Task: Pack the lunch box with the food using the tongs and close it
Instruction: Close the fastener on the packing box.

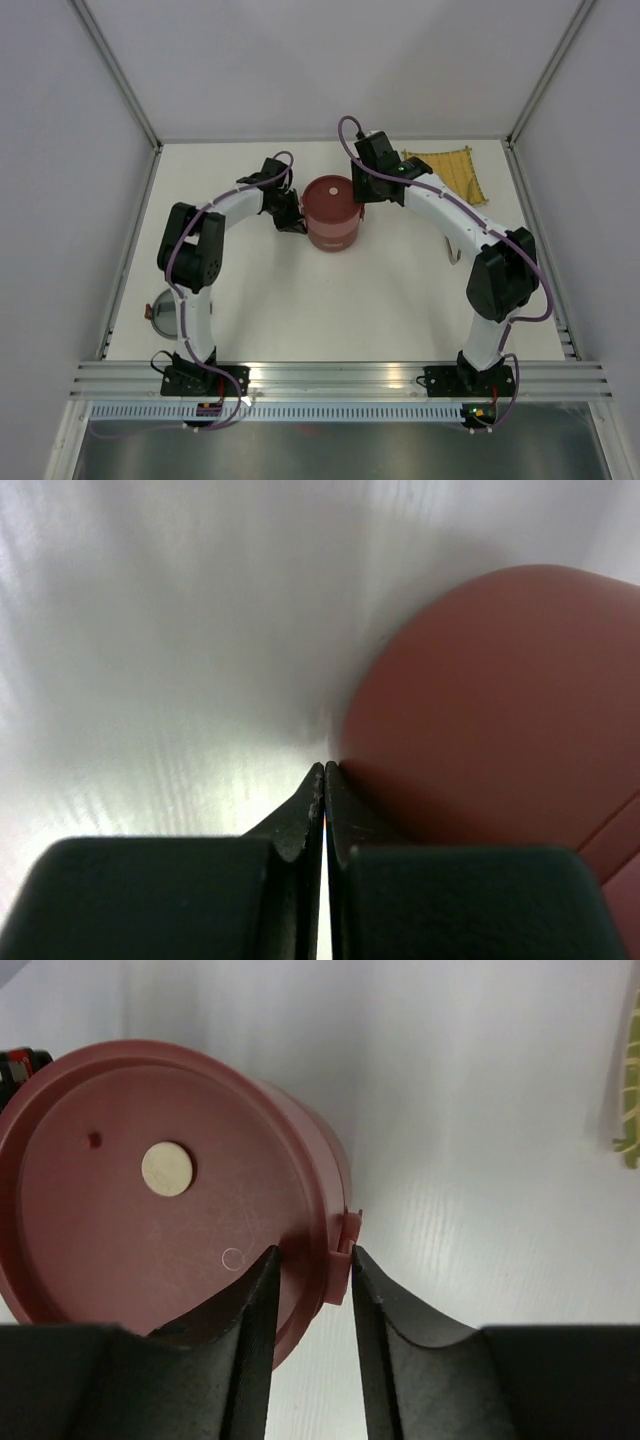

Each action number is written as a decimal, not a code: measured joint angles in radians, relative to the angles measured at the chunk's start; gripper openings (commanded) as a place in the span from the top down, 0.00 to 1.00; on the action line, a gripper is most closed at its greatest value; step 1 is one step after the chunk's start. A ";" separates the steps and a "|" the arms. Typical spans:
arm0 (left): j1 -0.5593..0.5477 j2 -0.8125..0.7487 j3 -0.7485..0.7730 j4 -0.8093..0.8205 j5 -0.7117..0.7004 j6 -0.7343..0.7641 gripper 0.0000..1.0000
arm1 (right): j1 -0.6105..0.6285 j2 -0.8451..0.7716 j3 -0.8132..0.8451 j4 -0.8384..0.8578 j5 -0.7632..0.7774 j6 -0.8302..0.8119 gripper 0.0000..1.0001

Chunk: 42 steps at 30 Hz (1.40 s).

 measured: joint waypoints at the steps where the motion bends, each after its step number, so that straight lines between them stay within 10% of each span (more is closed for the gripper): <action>1: 0.006 -0.014 -0.017 0.005 0.005 0.009 0.97 | 0.003 0.002 0.005 -0.012 -0.017 0.005 0.54; 11: 0.087 -0.207 -0.080 0.008 0.044 0.101 0.97 | -0.002 0.019 0.054 -0.130 -0.181 0.056 0.32; 28: 0.153 -0.335 0.047 -0.103 -0.035 0.183 0.77 | -0.151 -0.196 -0.136 -0.139 -0.185 0.108 0.29; 42: -0.212 -0.281 0.407 -0.091 -0.193 0.272 0.83 | -0.206 -0.381 -0.562 0.089 -0.237 0.149 0.32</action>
